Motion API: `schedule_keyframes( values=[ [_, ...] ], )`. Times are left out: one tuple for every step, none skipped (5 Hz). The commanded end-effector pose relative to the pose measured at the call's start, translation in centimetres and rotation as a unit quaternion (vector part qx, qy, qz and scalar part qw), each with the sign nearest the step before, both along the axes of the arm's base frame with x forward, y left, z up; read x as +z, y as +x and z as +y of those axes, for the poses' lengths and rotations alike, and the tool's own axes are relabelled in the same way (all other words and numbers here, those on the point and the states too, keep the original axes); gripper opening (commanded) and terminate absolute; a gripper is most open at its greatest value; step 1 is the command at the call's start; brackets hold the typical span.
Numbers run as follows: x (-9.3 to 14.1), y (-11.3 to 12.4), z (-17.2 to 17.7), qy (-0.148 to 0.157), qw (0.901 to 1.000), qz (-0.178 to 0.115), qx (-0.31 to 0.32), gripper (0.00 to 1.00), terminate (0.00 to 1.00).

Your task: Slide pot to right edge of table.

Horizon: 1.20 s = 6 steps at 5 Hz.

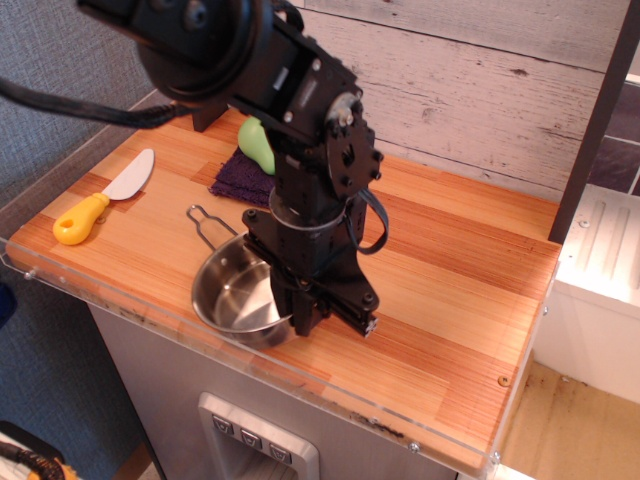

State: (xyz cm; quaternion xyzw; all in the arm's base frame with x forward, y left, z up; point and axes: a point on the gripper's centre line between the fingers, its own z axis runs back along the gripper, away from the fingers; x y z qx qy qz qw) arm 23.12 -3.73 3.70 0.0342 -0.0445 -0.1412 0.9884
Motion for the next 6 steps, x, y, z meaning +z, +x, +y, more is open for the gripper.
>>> schedule_keyframes(
  values=[
    [4.1,0.0,-2.1,-0.046,0.9967,-0.065,-0.019,0.00,0.00],
    [5.1,0.7,-4.3,-0.037,0.9940,-0.066,-0.079,0.00,0.00],
    [4.4,1.3,-6.8,-0.030,0.9838,-0.048,-0.170,0.00,0.00],
    [3.2,2.9,-8.8,-0.016,0.9735,-0.042,-0.224,0.00,0.00],
    [1.7,2.8,-7.9,-0.081,0.9666,-0.085,-0.228,0.00,0.00],
    [1.3,2.2,-6.1,-0.088,0.9603,-0.075,-0.254,0.00,0.00]
  ],
)
